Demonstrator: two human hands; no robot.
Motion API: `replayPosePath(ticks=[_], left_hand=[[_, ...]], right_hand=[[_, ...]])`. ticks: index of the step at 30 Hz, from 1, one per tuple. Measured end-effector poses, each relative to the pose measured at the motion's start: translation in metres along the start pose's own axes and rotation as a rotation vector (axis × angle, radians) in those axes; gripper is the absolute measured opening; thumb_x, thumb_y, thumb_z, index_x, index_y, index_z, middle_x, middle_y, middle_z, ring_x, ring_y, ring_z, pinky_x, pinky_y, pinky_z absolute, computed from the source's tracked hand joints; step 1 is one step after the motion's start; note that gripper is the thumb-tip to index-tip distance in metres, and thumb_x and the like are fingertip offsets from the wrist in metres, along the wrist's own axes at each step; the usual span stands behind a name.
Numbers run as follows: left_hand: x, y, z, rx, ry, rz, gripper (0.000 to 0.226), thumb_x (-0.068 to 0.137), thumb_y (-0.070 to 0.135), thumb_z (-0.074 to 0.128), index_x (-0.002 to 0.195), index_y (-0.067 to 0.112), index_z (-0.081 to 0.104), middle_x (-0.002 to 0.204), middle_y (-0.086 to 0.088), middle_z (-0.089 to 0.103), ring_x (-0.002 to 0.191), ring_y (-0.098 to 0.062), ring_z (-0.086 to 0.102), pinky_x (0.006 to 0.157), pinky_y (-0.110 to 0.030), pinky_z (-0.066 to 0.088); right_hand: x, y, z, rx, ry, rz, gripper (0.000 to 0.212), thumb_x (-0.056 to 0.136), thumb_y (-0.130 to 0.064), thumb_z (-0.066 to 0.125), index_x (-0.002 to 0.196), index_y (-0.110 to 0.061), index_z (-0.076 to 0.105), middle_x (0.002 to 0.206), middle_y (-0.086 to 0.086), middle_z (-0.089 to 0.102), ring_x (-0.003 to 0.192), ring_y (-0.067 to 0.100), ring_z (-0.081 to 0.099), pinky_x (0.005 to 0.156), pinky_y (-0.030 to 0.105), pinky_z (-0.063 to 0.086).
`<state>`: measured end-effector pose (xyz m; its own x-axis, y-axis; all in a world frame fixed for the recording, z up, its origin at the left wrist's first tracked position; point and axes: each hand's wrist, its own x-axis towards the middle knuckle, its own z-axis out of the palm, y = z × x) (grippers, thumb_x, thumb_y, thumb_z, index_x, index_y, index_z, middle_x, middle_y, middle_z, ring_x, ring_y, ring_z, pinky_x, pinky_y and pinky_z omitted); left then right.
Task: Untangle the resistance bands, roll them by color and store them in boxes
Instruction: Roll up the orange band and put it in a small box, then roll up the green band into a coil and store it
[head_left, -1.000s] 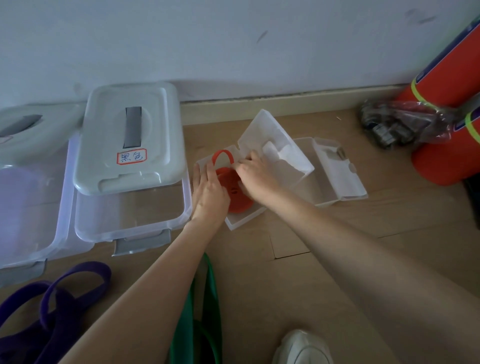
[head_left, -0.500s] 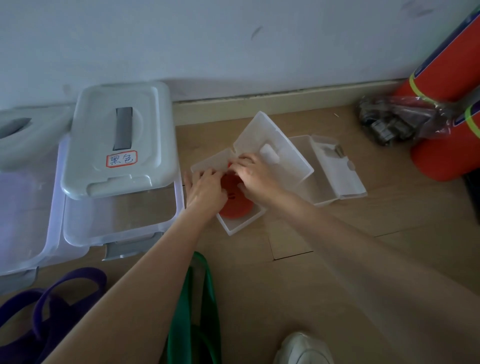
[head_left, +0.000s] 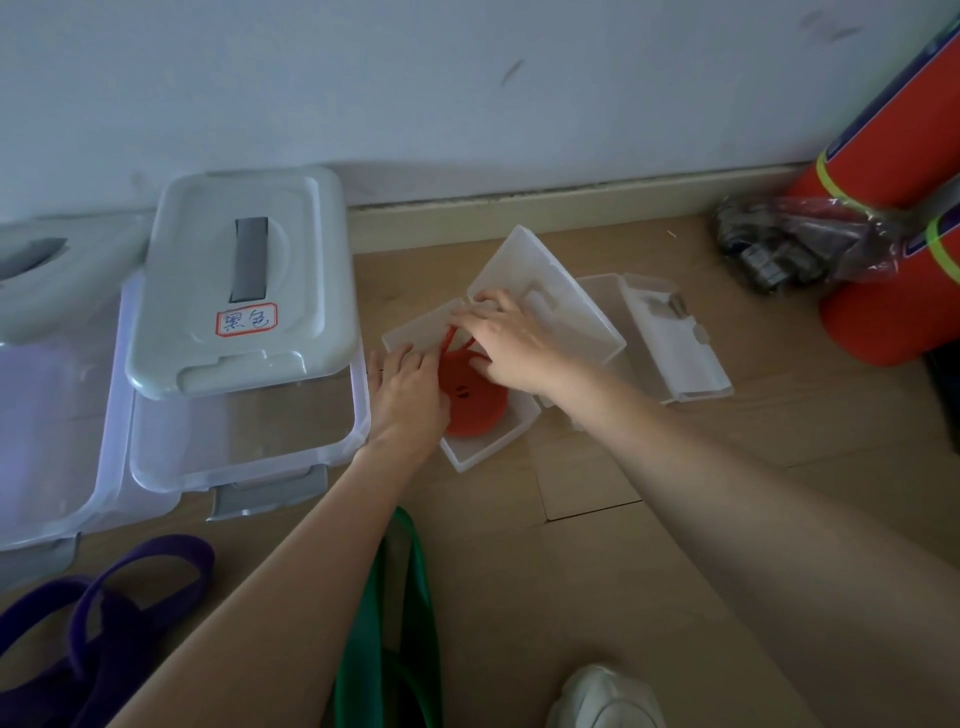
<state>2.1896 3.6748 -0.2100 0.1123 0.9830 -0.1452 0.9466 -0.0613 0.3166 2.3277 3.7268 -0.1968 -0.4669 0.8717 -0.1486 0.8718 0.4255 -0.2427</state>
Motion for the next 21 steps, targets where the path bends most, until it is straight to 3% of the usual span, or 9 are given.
replayPosePath(ticks=[3,11,17,21], left_hand=[[-0.003,0.001,0.0,0.009,0.015,0.023,0.059,0.09,0.01,0.042,0.146,0.013,0.023,0.144,-0.005,0.039,0.139,-0.018,0.022,0.117,-0.038,0.005],[-0.025,0.004,0.002,-0.043,0.081,0.055,0.059,0.091,0.008,0.041,0.146,0.008,0.02,0.153,-0.009,0.024,0.143,-0.02,0.014,0.117,-0.033,0.006],[-0.076,-0.004,0.0,-0.223,0.116,0.161,0.044,0.091,0.002,0.044,0.135,-0.002,0.042,0.142,-0.019,0.041,0.134,-0.03,0.035,0.113,-0.038,0.028],[-0.12,-0.023,-0.011,-0.286,0.071,0.191,0.038,0.086,-0.004,0.048,0.124,0.0,0.054,0.127,-0.015,0.054,0.109,-0.033,0.057,0.091,-0.036,0.045]], right_hand=[[0.0,0.0,0.001,0.034,0.001,-0.026,0.048,0.087,-0.008,0.057,0.133,-0.009,0.048,0.147,0.004,0.037,0.131,0.029,0.028,0.106,0.041,0.033],[-0.005,-0.008,0.002,0.065,0.051,0.011,0.052,0.085,0.007,0.045,0.135,-0.009,0.047,0.144,0.008,0.042,0.13,0.028,0.031,0.108,0.041,0.031],[-0.045,-0.035,-0.003,0.236,0.146,0.086,0.045,0.086,0.007,0.041,0.127,-0.007,0.054,0.131,0.008,0.052,0.121,0.026,0.039,0.1,0.028,0.033],[-0.097,-0.073,0.003,0.41,0.211,0.147,0.038,0.087,0.008,0.044,0.119,-0.005,0.059,0.123,0.009,0.058,0.117,0.022,0.048,0.098,0.019,0.033]])
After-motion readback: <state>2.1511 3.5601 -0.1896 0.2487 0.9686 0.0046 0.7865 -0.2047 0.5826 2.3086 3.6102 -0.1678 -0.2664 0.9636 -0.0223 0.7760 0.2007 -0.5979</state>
